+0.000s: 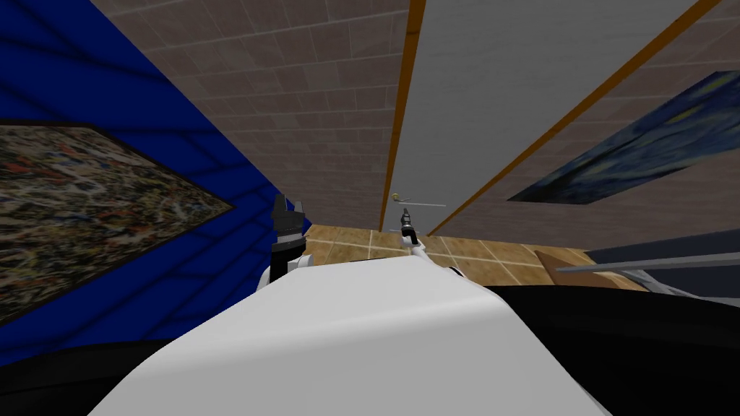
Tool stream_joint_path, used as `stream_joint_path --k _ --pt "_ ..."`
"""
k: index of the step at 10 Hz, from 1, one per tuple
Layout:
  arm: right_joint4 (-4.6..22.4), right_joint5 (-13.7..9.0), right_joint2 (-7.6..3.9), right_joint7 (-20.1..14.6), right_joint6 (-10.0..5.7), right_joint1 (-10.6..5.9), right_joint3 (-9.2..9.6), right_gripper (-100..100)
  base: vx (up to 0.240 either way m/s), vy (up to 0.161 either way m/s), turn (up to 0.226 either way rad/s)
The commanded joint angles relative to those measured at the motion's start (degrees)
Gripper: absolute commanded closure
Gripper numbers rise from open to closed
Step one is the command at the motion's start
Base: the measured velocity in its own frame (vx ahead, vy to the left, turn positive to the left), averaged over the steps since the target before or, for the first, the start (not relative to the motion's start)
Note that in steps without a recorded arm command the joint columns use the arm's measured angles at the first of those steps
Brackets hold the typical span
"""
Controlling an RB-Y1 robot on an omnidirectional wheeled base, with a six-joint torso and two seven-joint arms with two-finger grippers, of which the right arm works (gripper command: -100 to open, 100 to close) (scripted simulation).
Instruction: Pull the door open
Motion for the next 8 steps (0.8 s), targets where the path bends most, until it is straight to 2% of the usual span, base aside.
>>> stream_joint_path --k 1,8 --pt "1.8 -0.6 -0.25 0.2 0.27 -0.87 -0.11 -100 0.069 -0.024 0.07" --pt "10.9 -3.0 -1.27 0.3 0.1 -4.96 -0.38 -100 0.074 -0.041 0.073"
